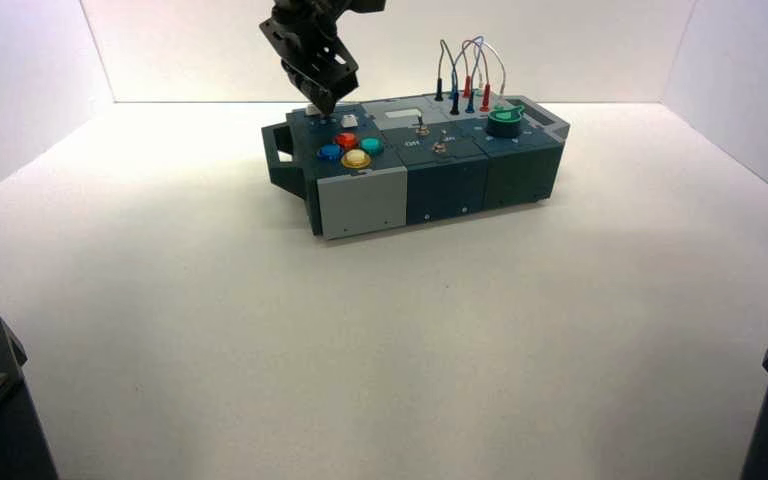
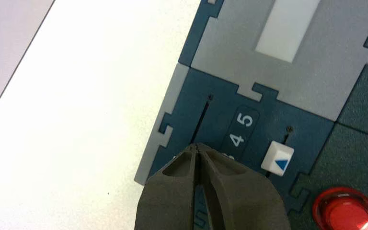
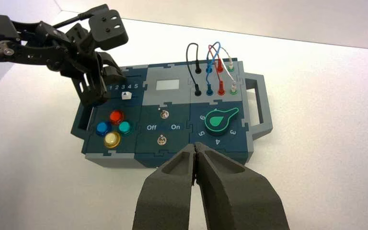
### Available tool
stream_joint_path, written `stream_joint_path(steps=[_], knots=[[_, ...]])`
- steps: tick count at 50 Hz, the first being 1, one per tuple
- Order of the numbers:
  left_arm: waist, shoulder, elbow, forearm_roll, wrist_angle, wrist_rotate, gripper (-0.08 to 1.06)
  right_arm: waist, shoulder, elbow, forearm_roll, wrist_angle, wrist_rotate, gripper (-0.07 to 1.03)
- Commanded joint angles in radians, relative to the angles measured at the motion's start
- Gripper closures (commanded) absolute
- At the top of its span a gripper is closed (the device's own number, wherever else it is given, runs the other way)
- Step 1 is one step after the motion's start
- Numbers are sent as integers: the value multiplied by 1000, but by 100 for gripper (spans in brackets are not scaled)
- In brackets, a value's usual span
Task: Move the top slider to position 1.
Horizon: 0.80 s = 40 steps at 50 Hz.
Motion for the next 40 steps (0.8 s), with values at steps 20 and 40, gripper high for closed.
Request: stream_joint_path(steps=[20,40], knots=[[38,-58,18,3,0,3,101,3,-15,11,3,-11,2,99],[44,-75,35,5,0,2,101,3,-23,17,3,-11,0,98]])
